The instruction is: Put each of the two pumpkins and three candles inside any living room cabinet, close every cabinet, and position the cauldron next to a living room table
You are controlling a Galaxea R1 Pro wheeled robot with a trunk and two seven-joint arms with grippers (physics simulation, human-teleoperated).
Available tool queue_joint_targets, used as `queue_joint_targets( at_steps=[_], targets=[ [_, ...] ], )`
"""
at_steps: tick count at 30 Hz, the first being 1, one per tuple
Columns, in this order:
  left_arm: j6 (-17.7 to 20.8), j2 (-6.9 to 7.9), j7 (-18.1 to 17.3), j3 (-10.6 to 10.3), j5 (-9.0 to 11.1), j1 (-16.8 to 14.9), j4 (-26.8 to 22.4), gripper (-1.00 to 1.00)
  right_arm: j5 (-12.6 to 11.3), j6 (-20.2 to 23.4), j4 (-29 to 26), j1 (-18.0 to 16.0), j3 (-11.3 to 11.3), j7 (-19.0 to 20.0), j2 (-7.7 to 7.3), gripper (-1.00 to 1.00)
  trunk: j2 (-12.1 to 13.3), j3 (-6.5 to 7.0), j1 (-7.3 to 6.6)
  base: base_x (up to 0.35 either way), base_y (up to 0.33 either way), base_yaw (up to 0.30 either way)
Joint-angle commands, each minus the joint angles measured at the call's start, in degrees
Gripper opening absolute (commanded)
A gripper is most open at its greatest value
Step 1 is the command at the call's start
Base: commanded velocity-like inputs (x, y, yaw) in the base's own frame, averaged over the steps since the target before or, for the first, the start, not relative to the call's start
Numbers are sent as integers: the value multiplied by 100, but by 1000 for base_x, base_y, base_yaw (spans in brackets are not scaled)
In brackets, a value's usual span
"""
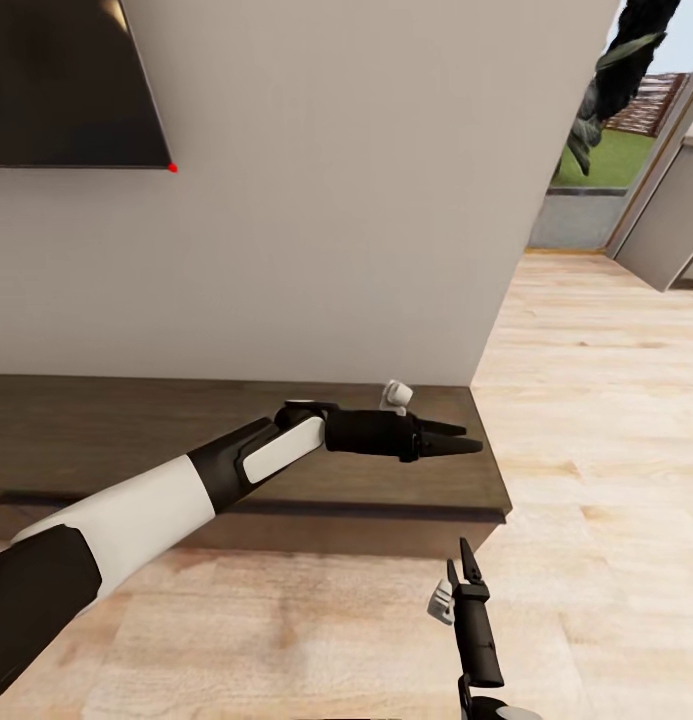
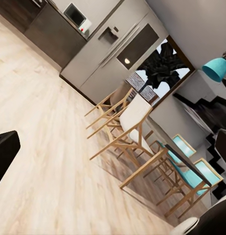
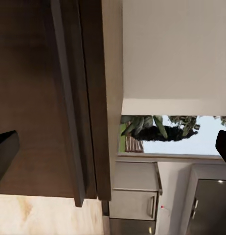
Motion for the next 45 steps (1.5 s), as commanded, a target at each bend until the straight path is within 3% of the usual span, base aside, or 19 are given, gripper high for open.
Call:
queue_joint_targets(
  at_steps=[1, 45],
  targets=[
    [1, 0, 0, 0, 1, 0, 0, 100, -3, 1, 4, 0, -1, -2, 1, 100, -42, -18, 22, 0, 0, 0],
    [3, -5, 0, 0, 1, 0, -18, 100, -50, 10, -74, 0, -18, -249, 14, 100, -1766, -790, 967, 0, 0, 0]
  ],
)
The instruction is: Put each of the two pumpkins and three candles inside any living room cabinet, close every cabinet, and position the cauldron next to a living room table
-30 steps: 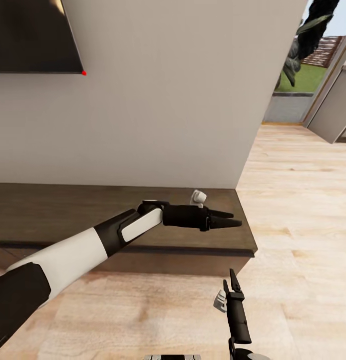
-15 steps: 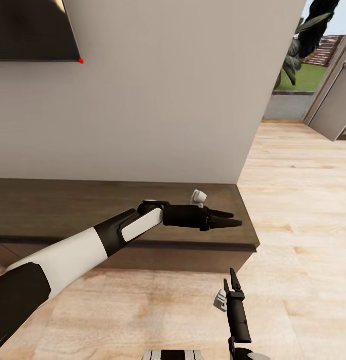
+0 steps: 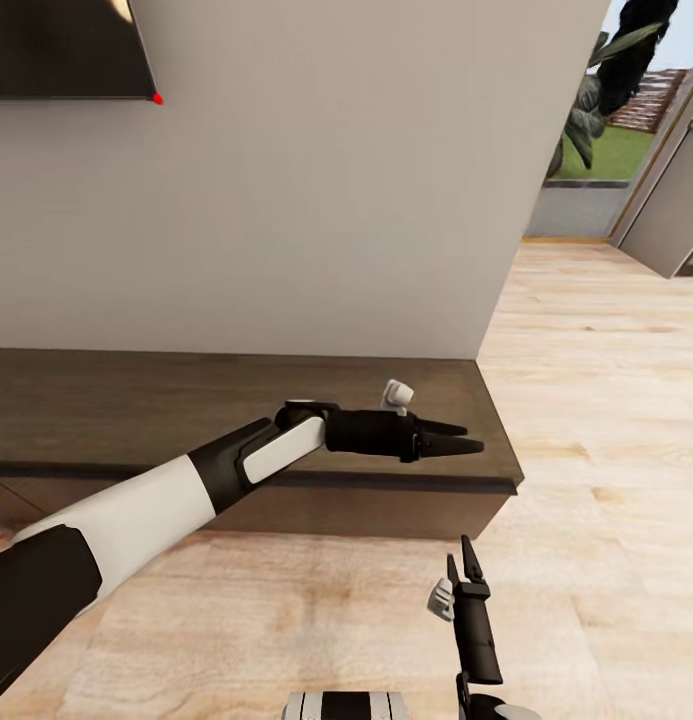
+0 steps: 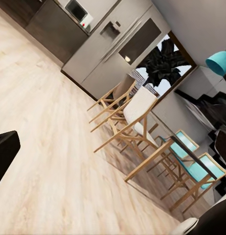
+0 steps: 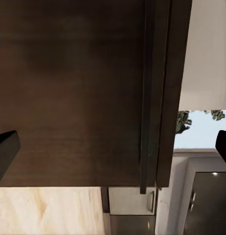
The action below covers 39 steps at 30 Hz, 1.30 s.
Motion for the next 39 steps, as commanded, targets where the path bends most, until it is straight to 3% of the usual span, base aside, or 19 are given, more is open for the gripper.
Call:
queue_joint_targets(
  at_steps=[1, 8, 18, 22, 32, 39],
  targets=[
    [0, 2, 0, 0, 0, 0, -1, 100, -2, 2, -19, 0, -3, -1, 2, 100, 0, 0, 0, 0, 0, 0],
    [-7, 52, -25, 0, 8, 0, 8, 100, -4, 1, -43, 0, -8, -3, -2, 100, 0, 0, 0, 0, 0, 0],
    [-2, 20, -27, 0, 9, 0, -9, 100, -6, 11, -57, 0, -8, -9, -9, 100, 0, 0, 0, 170, 0, 0],
    [-8, 17, -26, 0, 9, 0, -1, 100, -6, 12, -179, -4, -8, -202, -37, 100, 0, 0, 0, 34, 0, 0],
    [-9, 5, -26, 0, 9, 0, -17, 100, -15, 29, -259, -122, -8, -185, -22, 100, 0, 0, 0, 3, 0, 0],
    [-9, 5, -26, 0, 9, 0, -21, 100, -32, 67, -207, -389, -23, 413, -29, 100, 0, 0, 0, 0, 0, 0]
  ],
)
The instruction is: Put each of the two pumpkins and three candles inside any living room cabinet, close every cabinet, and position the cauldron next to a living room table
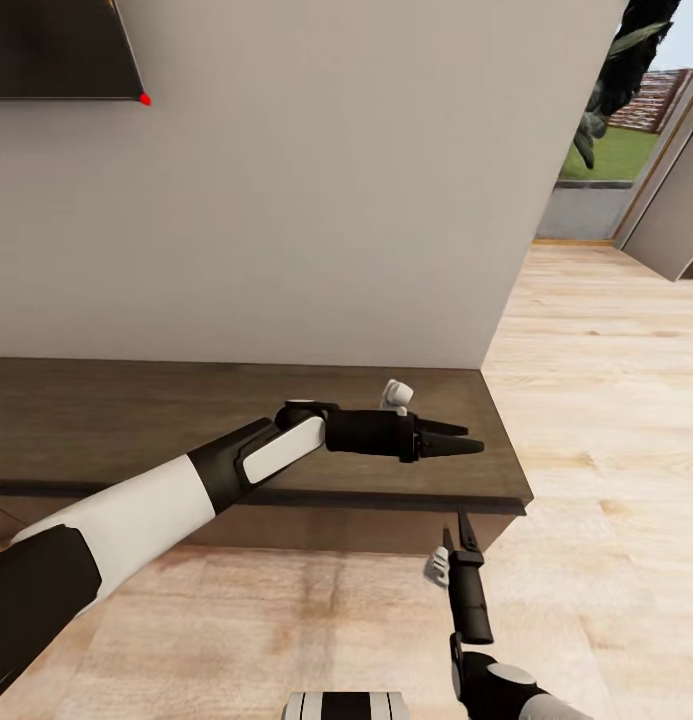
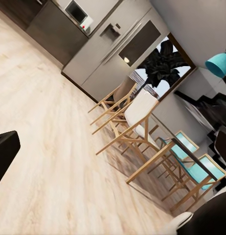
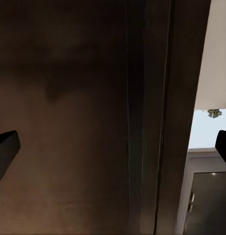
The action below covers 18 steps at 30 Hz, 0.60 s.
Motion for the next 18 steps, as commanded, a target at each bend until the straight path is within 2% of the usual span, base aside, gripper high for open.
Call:
queue_joint_targets(
  at_steps=[1, 11, 18],
  targets=[
    [0, 0, 0, 0, 0, 0, -1, 100, 0, 1, 0, -22, 1, 29, 0, 100, 0, 0, 0, 0, 0, 0],
    [-4, 0, 0, 0, 0, 0, -8, 100, -1, 185, 56, -318, -3, 78, -8, 100, 0, 0, 0, 0, 0, 0],
    [-9, 0, 0, 0, 0, 0, -8, 100, 0, 179, 58, -323, -3, 80, 17, 100, 0, 0, 0, 0, 0, 0]
  ],
)
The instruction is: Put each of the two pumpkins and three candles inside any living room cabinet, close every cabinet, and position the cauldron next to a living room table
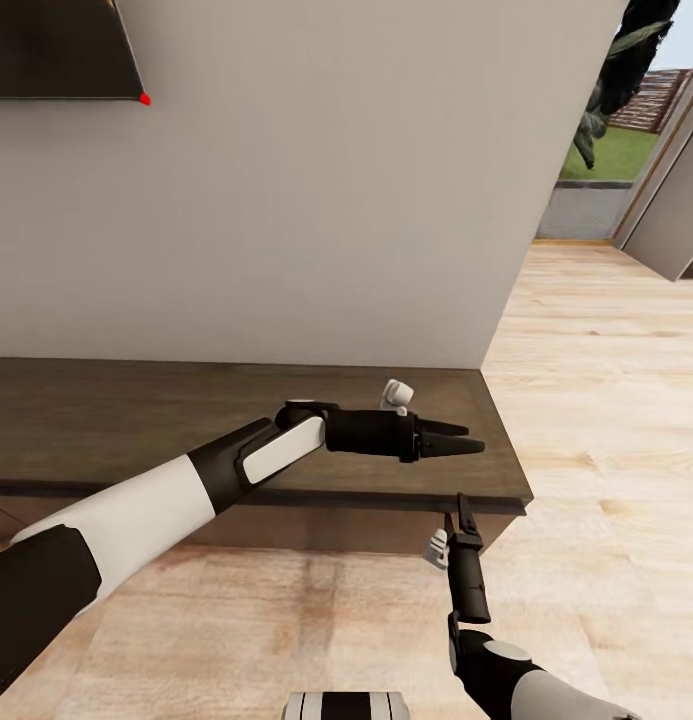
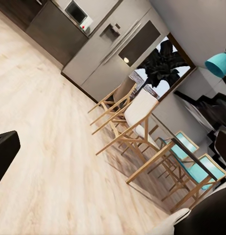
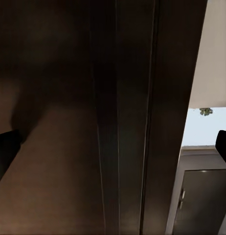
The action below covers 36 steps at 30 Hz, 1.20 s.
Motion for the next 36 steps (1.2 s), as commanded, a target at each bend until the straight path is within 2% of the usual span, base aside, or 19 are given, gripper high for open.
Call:
queue_joint_targets(
  at_steps=[1, 10, 17, 32, 33, 36],
  targets=[
    [0, -1, -1, 0, 0, 0, -4, 100, 14, -6, -4, -31, 40, -3, 2, 100, 0, 1, 0, 0, 0, 0],
    [0, 24, -18, 32, 17, 39, -13, 100, 28, -26, 17, -28, -7, -86, 17, 100, -1, 0, 0, 0, 0, 0],
    [0, 26, -10, 247, 10, 87, -14, 100, -8, -18, -11, -24, -22, 5, 20, 100, -1, 0, 0, 0, 0, 0],
    [1, 19, -11, 255, 17, 88, -14, 100, 0, -18, -4, 40, -75, 26, 28, 100, -1, 0, 0, 29, 11, 0],
    [0, 18, -11, 255, 17, 88, -14, 100, 0, -18, -4, -39, 58, 26, 28, 100, -1, 0, 0, 62, 27, 0],
    [0, 17, -10, 255, 16, 88, -14, 100, -6, -13, -4, -39, 58, 22, 50, 100, -1, 0, 0, 25, 11, 0]
  ],
)
